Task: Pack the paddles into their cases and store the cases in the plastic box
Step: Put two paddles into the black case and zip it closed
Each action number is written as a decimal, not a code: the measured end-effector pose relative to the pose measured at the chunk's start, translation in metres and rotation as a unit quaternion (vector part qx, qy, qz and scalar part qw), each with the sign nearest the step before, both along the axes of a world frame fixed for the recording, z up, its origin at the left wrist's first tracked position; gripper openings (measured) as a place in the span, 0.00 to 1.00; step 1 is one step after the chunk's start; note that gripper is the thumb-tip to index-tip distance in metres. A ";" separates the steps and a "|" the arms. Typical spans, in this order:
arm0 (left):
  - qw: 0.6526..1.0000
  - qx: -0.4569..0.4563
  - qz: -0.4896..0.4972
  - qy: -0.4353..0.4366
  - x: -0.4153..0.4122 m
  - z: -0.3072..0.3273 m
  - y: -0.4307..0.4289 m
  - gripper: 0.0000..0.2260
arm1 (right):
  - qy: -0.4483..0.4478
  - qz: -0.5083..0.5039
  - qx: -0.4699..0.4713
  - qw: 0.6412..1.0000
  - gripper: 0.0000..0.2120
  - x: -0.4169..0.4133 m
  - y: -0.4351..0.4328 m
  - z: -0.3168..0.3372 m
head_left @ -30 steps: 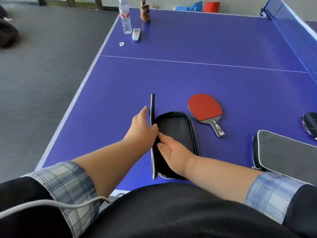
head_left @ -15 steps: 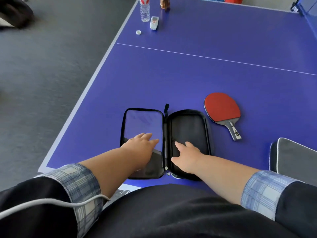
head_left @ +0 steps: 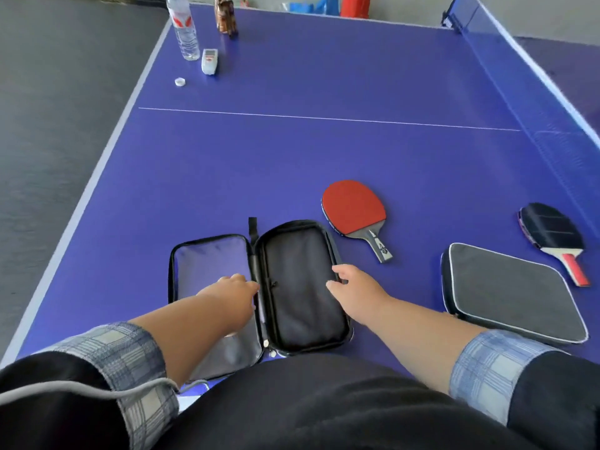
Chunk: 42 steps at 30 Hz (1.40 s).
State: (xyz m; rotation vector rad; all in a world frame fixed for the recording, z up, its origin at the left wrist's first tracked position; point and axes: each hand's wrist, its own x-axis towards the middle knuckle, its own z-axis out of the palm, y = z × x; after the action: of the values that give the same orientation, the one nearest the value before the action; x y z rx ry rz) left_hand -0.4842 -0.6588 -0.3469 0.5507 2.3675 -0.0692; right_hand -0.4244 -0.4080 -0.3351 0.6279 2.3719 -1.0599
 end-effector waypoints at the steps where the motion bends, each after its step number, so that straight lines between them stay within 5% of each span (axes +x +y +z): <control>1: 1.000 0.020 0.007 0.007 -0.004 0.001 0.011 0.21 | 0.008 -0.032 -0.003 0.999 0.25 0.004 0.012 0.001; 11: 0.958 0.251 0.138 -0.005 -0.025 0.009 0.152 0.23 | 0.026 -0.283 -0.059 0.957 0.22 0.006 0.104 -0.009; 18: 0.870 0.305 0.382 -0.063 -0.062 0.002 0.220 0.27 | 0.044 -0.273 -0.105 0.955 0.25 -0.052 0.156 -0.016; 21: 0.857 0.285 0.426 -0.047 -0.077 -0.003 0.236 0.29 | 0.050 -0.251 -0.121 0.959 0.24 -0.081 0.171 -0.023; 26: 0.797 0.288 0.528 -0.047 -0.090 -0.014 0.258 0.14 | 0.022 -0.206 -0.157 0.966 0.27 -0.122 0.184 -0.038; 32: 0.796 0.257 0.548 -0.025 -0.092 -0.018 0.274 0.13 | 0.019 -0.138 -0.128 0.982 0.30 -0.138 0.176 -0.046; 37: 0.844 0.240 0.478 0.024 -0.094 -0.009 0.272 0.21 | 0.048 -0.215 -0.135 0.966 0.17 -0.132 0.177 -0.036; 42: 0.813 0.331 0.476 0.050 -0.081 0.013 0.235 0.11 | 0.087 -0.227 -0.131 0.961 0.24 -0.114 0.147 -0.016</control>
State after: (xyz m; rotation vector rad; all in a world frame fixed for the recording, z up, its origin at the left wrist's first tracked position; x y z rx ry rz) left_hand -0.5655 -0.4236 -0.3342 -0.4204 2.4580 1.2301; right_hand -0.5387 -0.2609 -0.3507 1.0450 2.2215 -1.6548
